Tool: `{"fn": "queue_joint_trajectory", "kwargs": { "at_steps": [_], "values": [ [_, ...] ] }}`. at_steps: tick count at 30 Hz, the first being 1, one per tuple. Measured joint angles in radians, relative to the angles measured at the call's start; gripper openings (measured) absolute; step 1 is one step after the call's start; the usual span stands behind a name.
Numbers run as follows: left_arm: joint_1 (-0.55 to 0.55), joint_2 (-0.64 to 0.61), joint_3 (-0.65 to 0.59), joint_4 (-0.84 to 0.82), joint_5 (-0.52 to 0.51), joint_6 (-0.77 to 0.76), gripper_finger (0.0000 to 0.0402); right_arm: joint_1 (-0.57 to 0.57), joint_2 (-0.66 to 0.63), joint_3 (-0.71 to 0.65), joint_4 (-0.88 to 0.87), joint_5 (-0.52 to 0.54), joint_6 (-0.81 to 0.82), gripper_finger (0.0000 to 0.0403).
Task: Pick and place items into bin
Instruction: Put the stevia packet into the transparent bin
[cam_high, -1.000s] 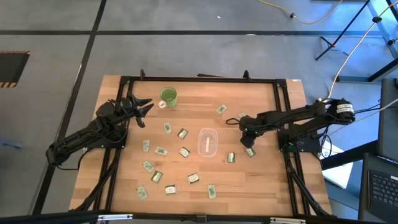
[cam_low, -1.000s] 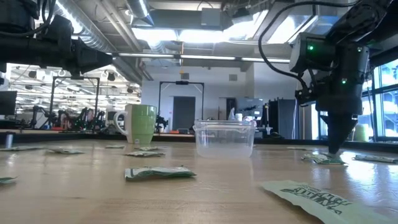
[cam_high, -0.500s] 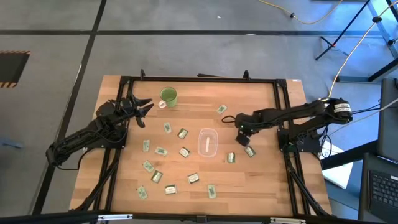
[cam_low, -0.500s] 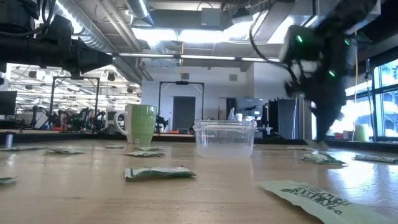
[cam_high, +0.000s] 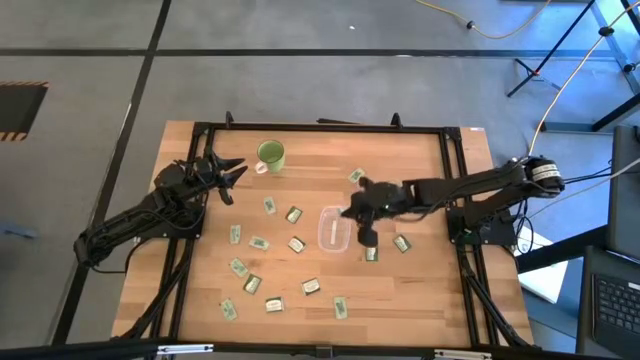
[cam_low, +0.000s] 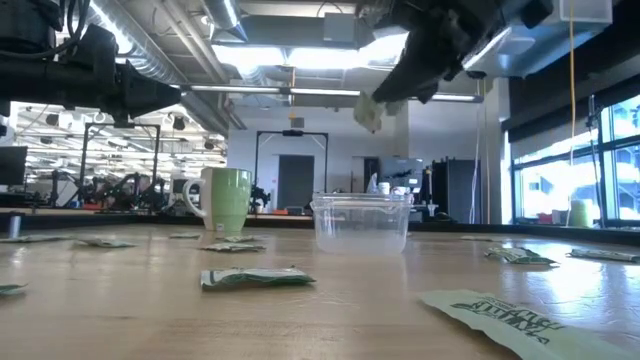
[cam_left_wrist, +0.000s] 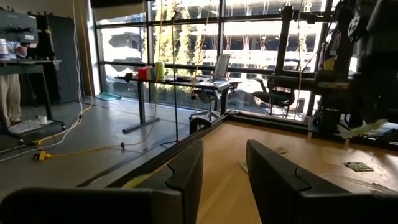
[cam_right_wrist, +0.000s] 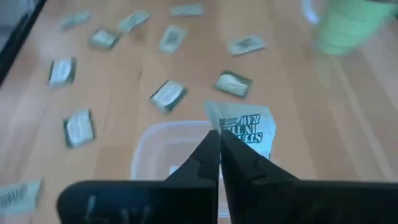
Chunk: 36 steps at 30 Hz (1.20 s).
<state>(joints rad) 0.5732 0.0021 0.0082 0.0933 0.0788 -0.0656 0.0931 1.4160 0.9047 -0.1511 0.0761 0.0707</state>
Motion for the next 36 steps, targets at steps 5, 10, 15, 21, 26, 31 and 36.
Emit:
{"fn": "queue_joint_trajectory", "kwargs": {
  "at_steps": [5,10,15,21,26,31,36],
  "values": [
    [0.000,0.000,0.000,0.000,0.000,0.000,0.0116,0.045,0.112,0.000,0.019,0.000,-0.109,0.0009],
    [0.000,0.000,0.000,0.000,0.000,0.000,0.0116,0.061,0.228,0.009,0.027,0.023,-0.157,0.0009],
    [0.000,0.000,0.000,0.000,0.000,0.000,0.0116,0.059,0.311,0.057,0.010,0.029,-0.158,0.0009],
    [0.000,0.000,0.000,0.000,0.000,0.000,0.0116,0.060,0.350,0.097,-0.029,0.029,-0.154,0.0009],
    [0.000,0.000,0.000,-0.001,0.000,0.000,0.0116,0.059,0.340,0.111,-0.054,0.029,-0.157,0.0010],
    [0.000,0.000,0.000,-0.003,0.000,0.000,0.0116,0.060,0.334,0.157,-0.138,0.029,-0.158,0.0029],
    [0.000,0.000,0.000,-0.009,0.000,0.000,0.0116,0.057,0.334,0.179,-0.177,0.029,-0.154,0.0075]
  ]
}}
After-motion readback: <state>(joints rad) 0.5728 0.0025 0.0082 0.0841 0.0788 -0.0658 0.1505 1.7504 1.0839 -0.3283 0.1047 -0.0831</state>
